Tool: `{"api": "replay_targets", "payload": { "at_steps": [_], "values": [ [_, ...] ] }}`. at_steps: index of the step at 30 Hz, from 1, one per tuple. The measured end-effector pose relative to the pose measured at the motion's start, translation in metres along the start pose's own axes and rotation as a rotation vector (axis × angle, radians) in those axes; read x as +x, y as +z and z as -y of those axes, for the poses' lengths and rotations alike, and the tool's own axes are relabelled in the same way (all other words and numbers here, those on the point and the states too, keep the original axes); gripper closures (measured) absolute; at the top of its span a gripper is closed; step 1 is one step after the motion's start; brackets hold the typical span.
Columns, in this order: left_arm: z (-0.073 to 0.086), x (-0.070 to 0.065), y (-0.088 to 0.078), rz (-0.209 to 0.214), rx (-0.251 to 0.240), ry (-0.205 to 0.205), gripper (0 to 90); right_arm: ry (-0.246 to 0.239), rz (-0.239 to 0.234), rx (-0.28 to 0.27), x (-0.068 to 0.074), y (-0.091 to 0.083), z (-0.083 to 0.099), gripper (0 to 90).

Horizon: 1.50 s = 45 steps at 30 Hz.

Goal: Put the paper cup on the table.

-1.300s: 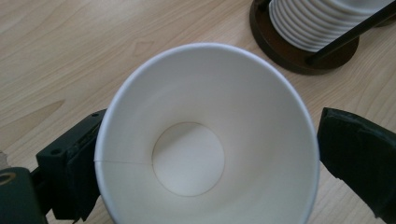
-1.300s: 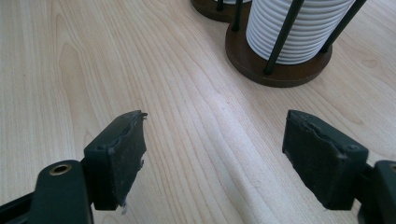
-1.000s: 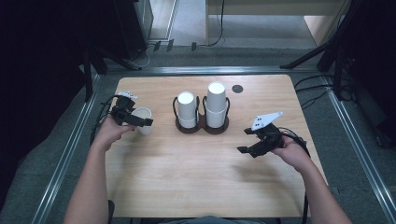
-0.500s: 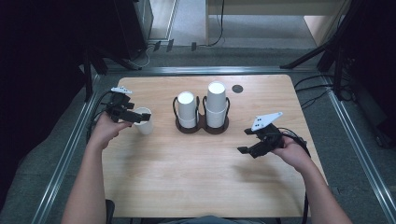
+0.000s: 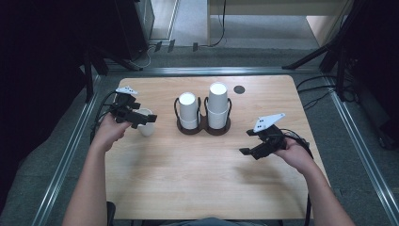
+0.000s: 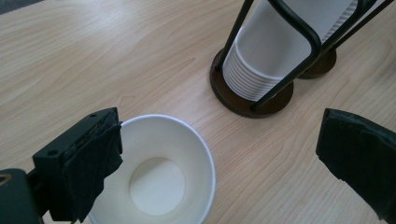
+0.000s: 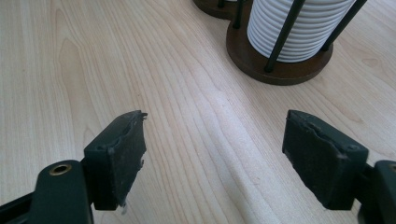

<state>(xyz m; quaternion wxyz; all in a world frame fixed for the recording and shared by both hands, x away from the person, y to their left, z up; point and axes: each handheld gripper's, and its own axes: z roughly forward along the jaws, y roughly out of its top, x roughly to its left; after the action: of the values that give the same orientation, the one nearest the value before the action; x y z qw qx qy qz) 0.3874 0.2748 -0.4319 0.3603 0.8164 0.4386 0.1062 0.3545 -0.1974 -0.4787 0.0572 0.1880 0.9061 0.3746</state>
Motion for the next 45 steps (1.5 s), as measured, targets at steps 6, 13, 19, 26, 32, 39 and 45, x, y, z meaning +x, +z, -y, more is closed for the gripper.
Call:
{"api": "replay_targets", "payload": {
  "at_steps": [6, 13, 19, 26, 32, 39, 45],
  "values": [
    [0.001, -0.01, 0.004, 0.011, -0.015, 0.029, 0.6, -0.001, 0.0, -0.002, 0.001, 0.0, -0.001, 21.4],
    [0.0, -0.025, 0.007, 0.021, -0.028, 0.078, 0.6, 0.077, -0.016, -0.035, 0.0, -0.002, -0.003, 20.9],
    [-0.001, -0.04, 0.017, 0.051, -0.002, 0.121, 0.6, 0.079, -0.015, -0.033, -0.001, -0.001, -0.002, 20.9],
    [0.0, -0.055, 0.025, 0.086, 0.014, 0.169, 0.6, 0.109, -0.018, -0.044, 0.0, 0.0, -0.003, 20.6],
    [0.002, -0.069, 0.034, 0.12, 0.03, 0.188, 0.6, 0.101, -0.014, -0.035, 0.001, 0.0, -0.003, 20.6],
    [0.003, -0.086, 0.042, 0.144, 0.041, 0.21, 0.6, 0.096, -0.007, -0.035, 0.002, 0.001, -0.003, 20.6],
    [0.003, -0.098, 0.052, 0.178, 0.066, 0.231, 0.6, 0.108, -0.018, -0.032, 0.002, 0.003, -0.004, 20.6]
  ]
}}
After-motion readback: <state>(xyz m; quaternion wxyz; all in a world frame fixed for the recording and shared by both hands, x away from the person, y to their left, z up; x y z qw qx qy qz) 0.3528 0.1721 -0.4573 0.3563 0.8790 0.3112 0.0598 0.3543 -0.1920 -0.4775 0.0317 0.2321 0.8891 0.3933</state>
